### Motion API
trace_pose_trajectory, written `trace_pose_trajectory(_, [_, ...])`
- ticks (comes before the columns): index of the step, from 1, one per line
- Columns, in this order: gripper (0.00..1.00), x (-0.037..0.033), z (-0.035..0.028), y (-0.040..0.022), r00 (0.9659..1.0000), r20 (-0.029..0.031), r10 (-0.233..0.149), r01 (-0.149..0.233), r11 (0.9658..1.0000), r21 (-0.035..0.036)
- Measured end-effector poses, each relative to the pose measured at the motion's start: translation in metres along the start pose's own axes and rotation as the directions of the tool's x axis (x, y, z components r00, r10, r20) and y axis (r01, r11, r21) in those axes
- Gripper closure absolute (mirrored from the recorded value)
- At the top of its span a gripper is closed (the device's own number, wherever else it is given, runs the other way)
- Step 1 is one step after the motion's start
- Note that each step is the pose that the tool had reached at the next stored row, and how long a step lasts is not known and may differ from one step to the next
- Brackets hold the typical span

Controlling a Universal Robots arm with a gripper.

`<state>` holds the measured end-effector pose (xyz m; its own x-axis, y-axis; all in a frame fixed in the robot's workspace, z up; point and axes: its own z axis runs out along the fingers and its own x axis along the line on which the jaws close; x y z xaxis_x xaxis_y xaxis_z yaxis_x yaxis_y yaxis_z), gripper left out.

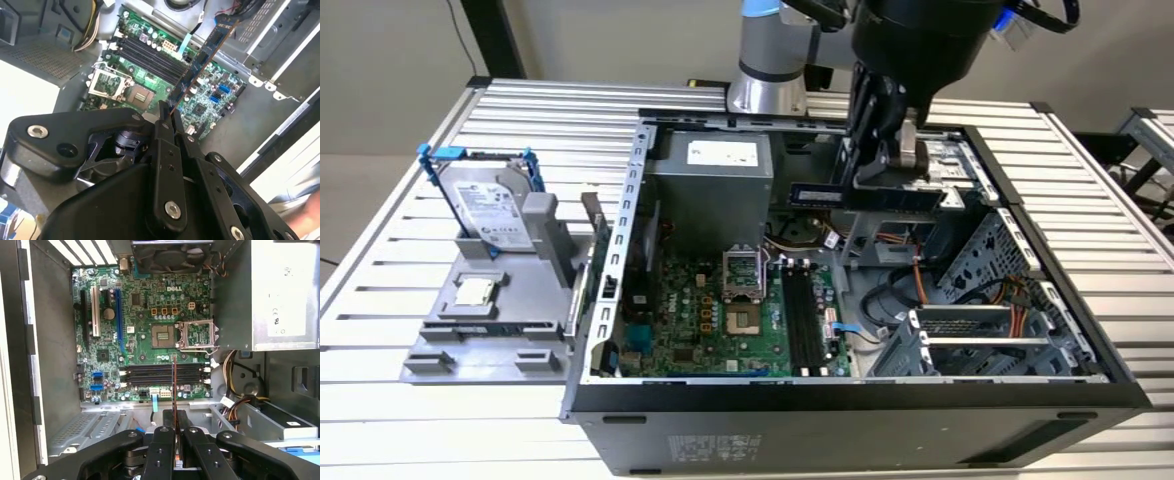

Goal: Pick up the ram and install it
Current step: 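Pick up the ram and move it above insertion slot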

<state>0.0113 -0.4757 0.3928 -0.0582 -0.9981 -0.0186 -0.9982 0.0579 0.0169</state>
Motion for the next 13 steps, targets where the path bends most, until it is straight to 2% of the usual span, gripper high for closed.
trace_pose_trajectory(4, [1.00,-0.0037,0.0002,0.0003,1.0000,0.0001,0.000,0.000,1.0000,0.0000])
trace_pose_trajectory(13, [1.00,-0.0274,0.0010,0.0017,1.0000,0.0003,0.000,0.000,1.0000,0.0010])
